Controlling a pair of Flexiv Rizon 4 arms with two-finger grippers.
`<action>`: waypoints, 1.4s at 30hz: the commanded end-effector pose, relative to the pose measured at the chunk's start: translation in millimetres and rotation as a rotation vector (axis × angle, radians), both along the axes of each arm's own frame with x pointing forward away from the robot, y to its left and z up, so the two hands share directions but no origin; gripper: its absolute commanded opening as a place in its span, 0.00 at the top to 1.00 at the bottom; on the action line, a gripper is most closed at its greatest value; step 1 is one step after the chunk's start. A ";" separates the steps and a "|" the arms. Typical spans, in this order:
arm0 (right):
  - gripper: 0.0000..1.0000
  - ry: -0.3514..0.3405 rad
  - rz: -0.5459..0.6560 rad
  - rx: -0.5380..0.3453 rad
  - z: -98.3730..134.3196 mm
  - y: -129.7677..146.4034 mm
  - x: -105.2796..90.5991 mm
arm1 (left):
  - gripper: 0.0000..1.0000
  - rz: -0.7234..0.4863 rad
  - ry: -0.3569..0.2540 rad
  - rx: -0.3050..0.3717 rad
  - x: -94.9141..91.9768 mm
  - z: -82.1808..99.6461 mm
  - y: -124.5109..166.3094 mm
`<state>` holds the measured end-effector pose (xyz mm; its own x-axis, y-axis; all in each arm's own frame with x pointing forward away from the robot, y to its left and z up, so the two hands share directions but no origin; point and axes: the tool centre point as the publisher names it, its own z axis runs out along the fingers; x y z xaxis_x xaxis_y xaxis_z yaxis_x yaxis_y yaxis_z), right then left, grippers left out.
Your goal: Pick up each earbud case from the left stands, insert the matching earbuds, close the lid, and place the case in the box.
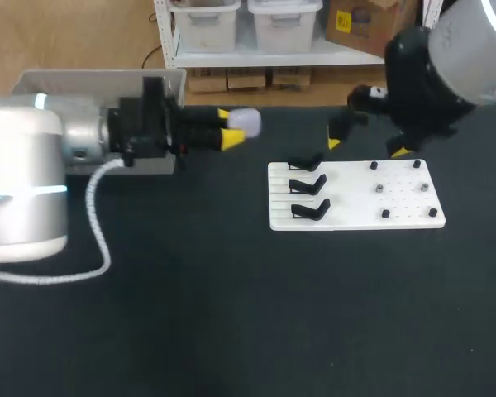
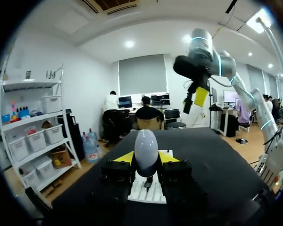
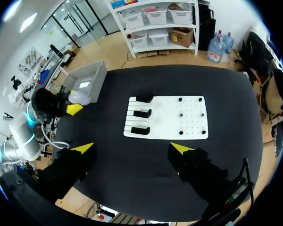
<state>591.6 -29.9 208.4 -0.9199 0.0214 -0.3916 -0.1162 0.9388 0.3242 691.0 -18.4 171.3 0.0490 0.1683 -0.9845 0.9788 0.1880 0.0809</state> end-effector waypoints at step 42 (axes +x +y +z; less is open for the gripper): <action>0.00 -0.257 -0.091 0.031 -2.2 -1.3 -6.9 | 0.00 0.707 -0.045 0.267 186.0 -38.9 249.5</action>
